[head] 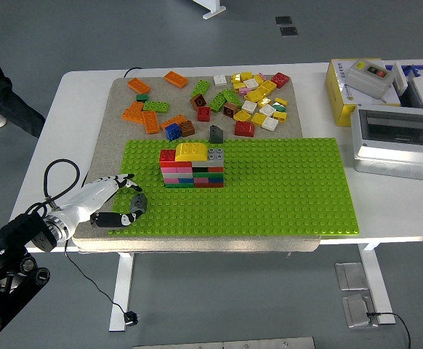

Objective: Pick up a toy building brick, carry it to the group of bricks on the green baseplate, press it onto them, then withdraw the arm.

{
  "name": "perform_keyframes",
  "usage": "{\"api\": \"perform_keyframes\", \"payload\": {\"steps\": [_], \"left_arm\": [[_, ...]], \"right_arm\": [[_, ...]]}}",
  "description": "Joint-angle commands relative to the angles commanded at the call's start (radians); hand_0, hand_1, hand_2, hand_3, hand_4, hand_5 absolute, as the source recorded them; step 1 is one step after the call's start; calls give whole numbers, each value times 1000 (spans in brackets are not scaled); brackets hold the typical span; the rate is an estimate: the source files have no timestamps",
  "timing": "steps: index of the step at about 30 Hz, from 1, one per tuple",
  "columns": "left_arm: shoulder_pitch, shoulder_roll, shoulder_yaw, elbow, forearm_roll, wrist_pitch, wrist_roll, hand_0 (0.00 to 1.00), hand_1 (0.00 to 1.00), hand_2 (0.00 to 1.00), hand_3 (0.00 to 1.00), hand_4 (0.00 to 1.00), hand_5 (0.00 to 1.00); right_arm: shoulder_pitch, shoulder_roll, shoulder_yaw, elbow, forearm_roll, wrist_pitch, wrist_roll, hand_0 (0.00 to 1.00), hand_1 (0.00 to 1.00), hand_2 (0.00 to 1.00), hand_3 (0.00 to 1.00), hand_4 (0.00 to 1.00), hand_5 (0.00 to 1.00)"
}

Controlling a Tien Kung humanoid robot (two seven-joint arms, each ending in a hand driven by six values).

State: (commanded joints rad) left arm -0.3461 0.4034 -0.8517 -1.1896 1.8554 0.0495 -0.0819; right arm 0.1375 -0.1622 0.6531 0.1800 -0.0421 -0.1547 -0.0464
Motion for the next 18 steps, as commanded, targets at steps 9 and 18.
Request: {"api": "perform_keyframes", "payload": {"steps": [9, 18], "left_arm": [[3, -10, -1, 18, 1, 8, -5, 998, 998, 998, 678, 554, 247], [3, -17, -1, 23, -2, 11, -9, 998, 998, 998, 640, 529, 240]], "right_arm": [[1, 1, -6, 0, 4, 2, 1, 757, 700, 737, 726, 539, 863], [2, 2, -2, 0, -1, 2, 0, 757, 700, 737, 726, 539, 863]]}}
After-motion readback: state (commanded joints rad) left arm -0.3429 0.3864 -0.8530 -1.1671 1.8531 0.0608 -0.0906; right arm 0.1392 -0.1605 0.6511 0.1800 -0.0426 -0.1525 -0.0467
